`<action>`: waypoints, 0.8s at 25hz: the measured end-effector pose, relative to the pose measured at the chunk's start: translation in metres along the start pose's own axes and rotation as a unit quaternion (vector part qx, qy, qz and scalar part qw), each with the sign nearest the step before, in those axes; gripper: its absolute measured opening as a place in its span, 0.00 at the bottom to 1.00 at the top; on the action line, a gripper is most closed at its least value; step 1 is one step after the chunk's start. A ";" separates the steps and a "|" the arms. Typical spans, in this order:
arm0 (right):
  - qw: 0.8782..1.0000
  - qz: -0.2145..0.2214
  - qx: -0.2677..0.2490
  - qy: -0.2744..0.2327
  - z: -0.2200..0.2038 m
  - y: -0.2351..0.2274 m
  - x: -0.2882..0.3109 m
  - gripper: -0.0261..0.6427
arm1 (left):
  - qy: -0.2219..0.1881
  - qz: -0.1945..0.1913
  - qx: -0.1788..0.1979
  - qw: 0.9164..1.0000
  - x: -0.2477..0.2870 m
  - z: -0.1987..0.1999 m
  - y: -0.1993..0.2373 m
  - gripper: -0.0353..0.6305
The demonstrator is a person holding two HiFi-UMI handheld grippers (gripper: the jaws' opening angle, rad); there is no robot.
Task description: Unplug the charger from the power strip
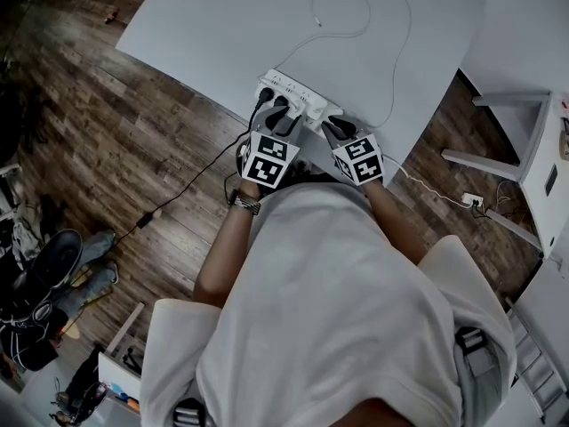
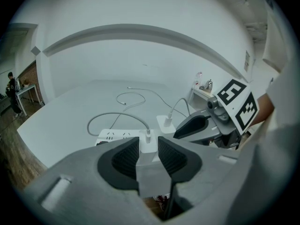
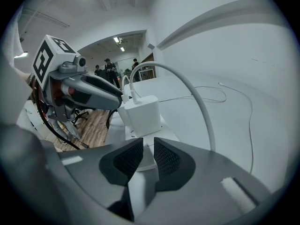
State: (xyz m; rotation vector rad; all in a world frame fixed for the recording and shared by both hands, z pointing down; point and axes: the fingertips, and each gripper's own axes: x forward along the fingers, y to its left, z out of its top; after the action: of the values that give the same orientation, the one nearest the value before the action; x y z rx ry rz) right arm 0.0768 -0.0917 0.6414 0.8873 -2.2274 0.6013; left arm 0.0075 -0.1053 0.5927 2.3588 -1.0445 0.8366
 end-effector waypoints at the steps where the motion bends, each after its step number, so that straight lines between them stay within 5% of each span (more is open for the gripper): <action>1: 1.000 0.000 0.000 0.000 0.000 0.000 0.000 0.15 | 0.003 -0.003 0.001 1.000 0.001 -0.001 -0.002 0.26; 20: 1.000 0.004 -0.005 -0.002 -0.004 -0.004 -0.001 0.15 | 0.048 0.026 0.029 0.998 0.030 -0.015 -0.002 0.28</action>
State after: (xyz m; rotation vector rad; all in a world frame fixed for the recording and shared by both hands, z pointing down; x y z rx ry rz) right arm 0.0819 -0.0913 0.6442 0.8763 -2.2372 0.5907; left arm 0.0193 -0.1107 0.6232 2.3227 -1.0582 1.0031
